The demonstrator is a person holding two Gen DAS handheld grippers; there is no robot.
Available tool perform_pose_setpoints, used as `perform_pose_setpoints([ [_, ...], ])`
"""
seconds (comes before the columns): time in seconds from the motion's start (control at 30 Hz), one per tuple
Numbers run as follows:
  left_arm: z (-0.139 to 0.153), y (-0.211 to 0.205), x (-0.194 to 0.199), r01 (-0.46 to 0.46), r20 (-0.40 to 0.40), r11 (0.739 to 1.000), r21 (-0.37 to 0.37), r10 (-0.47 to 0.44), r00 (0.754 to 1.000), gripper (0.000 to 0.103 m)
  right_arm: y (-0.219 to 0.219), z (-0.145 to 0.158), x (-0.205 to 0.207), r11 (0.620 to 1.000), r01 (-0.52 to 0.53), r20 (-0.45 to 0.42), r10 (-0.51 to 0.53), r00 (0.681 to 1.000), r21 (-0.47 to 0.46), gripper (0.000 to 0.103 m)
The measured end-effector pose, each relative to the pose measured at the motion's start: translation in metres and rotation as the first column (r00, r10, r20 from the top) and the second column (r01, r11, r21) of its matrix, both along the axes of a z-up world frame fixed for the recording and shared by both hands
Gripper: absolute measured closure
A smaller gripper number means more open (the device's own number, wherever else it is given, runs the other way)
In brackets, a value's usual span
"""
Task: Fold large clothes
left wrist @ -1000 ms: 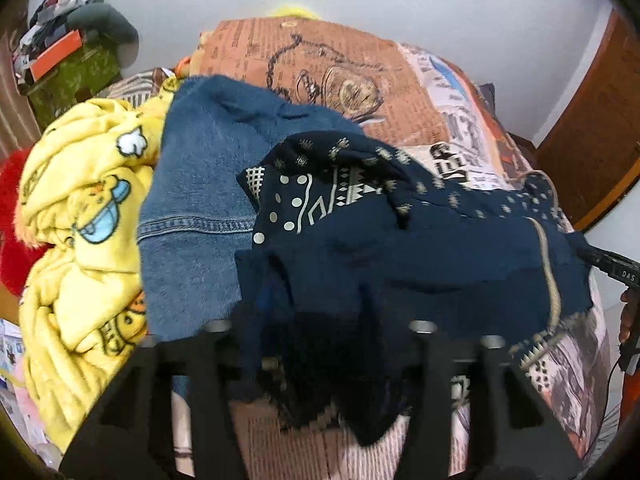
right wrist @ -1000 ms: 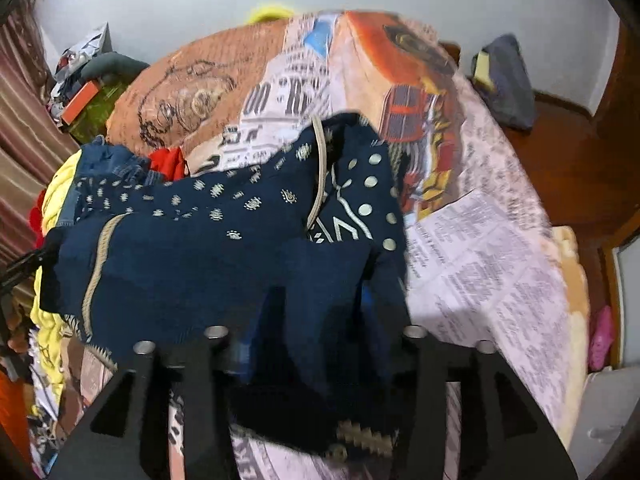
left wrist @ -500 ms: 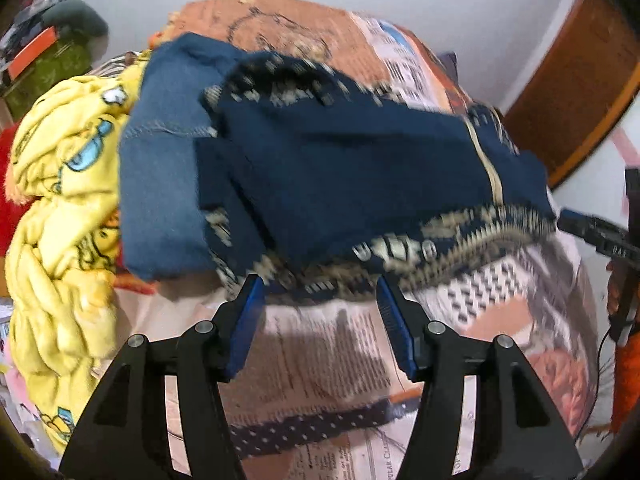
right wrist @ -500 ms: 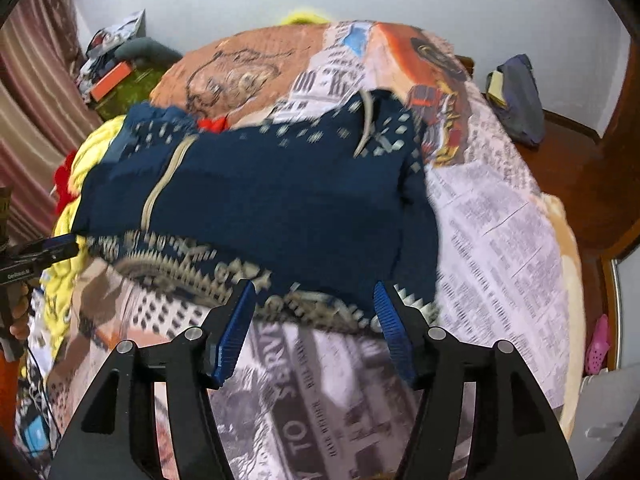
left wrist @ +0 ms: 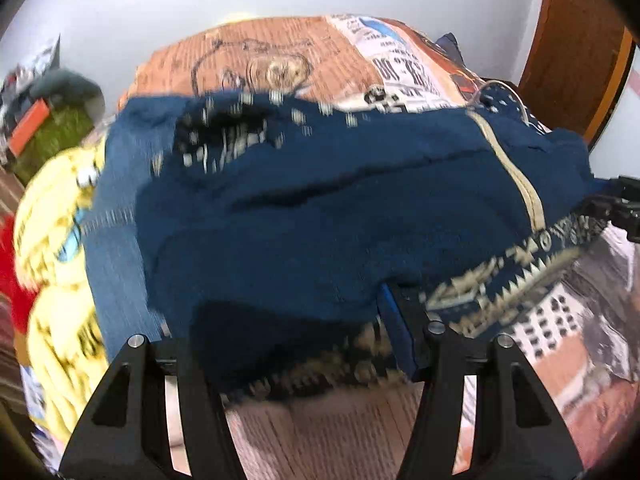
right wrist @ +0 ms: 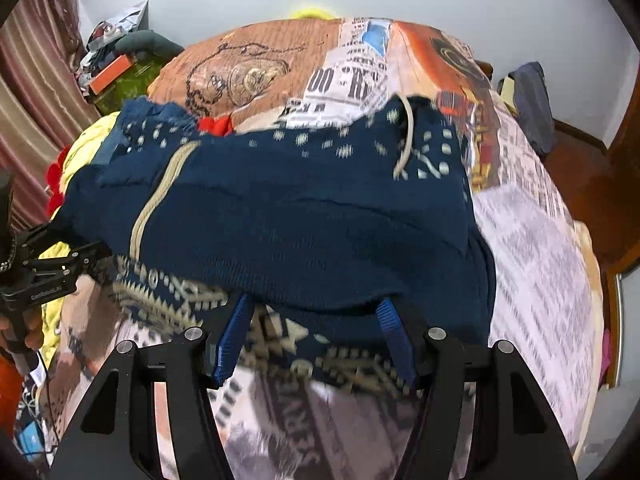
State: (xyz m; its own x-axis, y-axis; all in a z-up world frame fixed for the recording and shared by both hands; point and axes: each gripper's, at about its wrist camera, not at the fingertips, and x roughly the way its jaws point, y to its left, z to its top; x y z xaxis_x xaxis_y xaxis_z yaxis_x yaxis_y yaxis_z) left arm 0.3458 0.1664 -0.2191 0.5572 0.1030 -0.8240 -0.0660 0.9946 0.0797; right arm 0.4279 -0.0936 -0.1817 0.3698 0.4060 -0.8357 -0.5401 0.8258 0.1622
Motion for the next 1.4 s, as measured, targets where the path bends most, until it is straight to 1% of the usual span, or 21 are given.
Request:
perform_pose_setpoints([
  [0.1,0.013,0.005,0.014,-0.002,0.040,0.999,0.040,0.000,0.999,0.043,0.008,0.002,0.014,1.000,0.000,0.046,0.001,0.999,-0.021,0.045],
  [0.23,0.019,0.010,0.047,0.014,0.036,0.995,0.100,-0.017,0.999,0.043,0.020,0.001,0.039,0.999,0.003,0.063,0.000,0.998,-0.043,0.045],
  [0.33,0.029,0.020,0.076,-0.009,0.038,0.991,0.134,0.003,0.999,0.042,0.029,0.008,0.068,0.999,0.020,0.077,-0.017,0.997,-0.043,0.045],
  [0.4,0.041,0.033,0.094,-0.046,0.053,0.993,0.108,0.041,0.998,0.042,0.032,0.015,0.087,0.999,0.044,0.087,-0.041,0.995,-0.028,0.045],
  [0.43,0.049,0.043,0.103,-0.085,0.065,0.992,0.096,0.079,0.995,0.043,0.032,0.018,0.092,0.998,0.059,0.093,-0.057,0.994,-0.020,0.045],
  [0.53,0.078,0.071,0.119,-0.202,0.125,0.976,0.076,0.192,0.973,0.043,0.025,0.040,0.111,0.987,0.160,0.130,-0.163,0.978,0.034,0.045],
  [0.57,0.091,0.082,0.120,-0.226,0.157,0.973,0.052,0.216,0.964,0.043,0.023,0.045,0.112,0.982,0.181,0.144,-0.186,0.972,0.045,0.045],
  [0.6,0.098,0.087,0.120,-0.234,0.172,0.971,0.039,0.224,0.959,0.043,0.019,0.055,0.112,0.977,0.206,0.172,-0.214,0.962,0.063,0.045],
  [0.63,0.107,0.092,0.118,-0.243,0.189,0.970,0.031,0.233,0.954,0.042,0.016,0.064,0.110,0.975,0.208,0.194,-0.220,0.956,0.081,0.045],
  [0.7,0.119,0.096,0.107,-0.249,0.210,0.967,0.043,0.235,0.949,0.041,0.013,0.076,0.105,0.978,0.185,0.202,-0.201,0.958,0.098,0.045],
  [0.73,0.121,0.097,0.102,-0.247,0.215,0.968,0.050,0.231,0.949,0.037,0.012,0.078,0.104,0.980,0.174,0.199,-0.190,0.961,0.098,0.044],
  [0.77,0.122,0.098,0.095,-0.242,0.214,0.969,0.059,0.225,0.951,0.035,0.012,0.080,0.101,0.983,0.158,0.196,-0.173,0.965,0.093,0.044],
  [0.87,0.114,0.095,0.079,-0.214,0.189,0.974,0.068,0.198,0.962,0.035,0.012,0.079,0.079,0.993,0.102,0.204,-0.113,0.972,0.064,0.044],
  [0.93,0.099,0.089,0.068,-0.183,0.148,0.981,0.061,0.172,0.974,0.035,0.015,0.072,0.065,0.997,0.053,0.187,-0.061,0.980,0.047,0.043],
  [1.07,0.061,0.068,0.054,-0.096,0.054,0.995,0.001,0.096,0.994,0.035,0.031,0.052,0.041,0.999,-0.034,0.139,0.031,0.990,0.014,0.043],
  [1.17,0.038,0.042,0.049,-0.028,0.016,0.999,-0.039,0.029,0.999,0.035,0.048,0.035,0.023,0.995,-0.101,0.110,0.101,0.989,-0.005,0.043],
  [1.3,0.016,0.009,0.045,0.056,-0.002,0.997,-0.043,-0.056,0.998,0.034,0.068,0.013,0.010,0.986,-0.158,0.088,0.163,0.983,-0.056,0.043],
  [1.33,0.008,0.002,0.044,0.069,-0.012,0.997,-0.022,-0.069,0.998,0.031,0.070,0.007,0.010,0.985,-0.153,0.098,0.161,0.982,-0.078,0.037],
  [1.37,0.003,-0.003,0.043,0.071,-0.012,0.997,0.012,-0.071,0.997,0.027,0.070,0.004,0.010,0.986,-0.143,0.108,0.152,0.983,-0.087,0.026],
  [1.4,-0.001,-0.006,0.041,0.073,-0.006,0.997,0.036,-0.073,0.997,0.025,0.065,0.001,0.012,0.990,-0.115,0.123,0.125,0.984,-0.085,0.021],
])
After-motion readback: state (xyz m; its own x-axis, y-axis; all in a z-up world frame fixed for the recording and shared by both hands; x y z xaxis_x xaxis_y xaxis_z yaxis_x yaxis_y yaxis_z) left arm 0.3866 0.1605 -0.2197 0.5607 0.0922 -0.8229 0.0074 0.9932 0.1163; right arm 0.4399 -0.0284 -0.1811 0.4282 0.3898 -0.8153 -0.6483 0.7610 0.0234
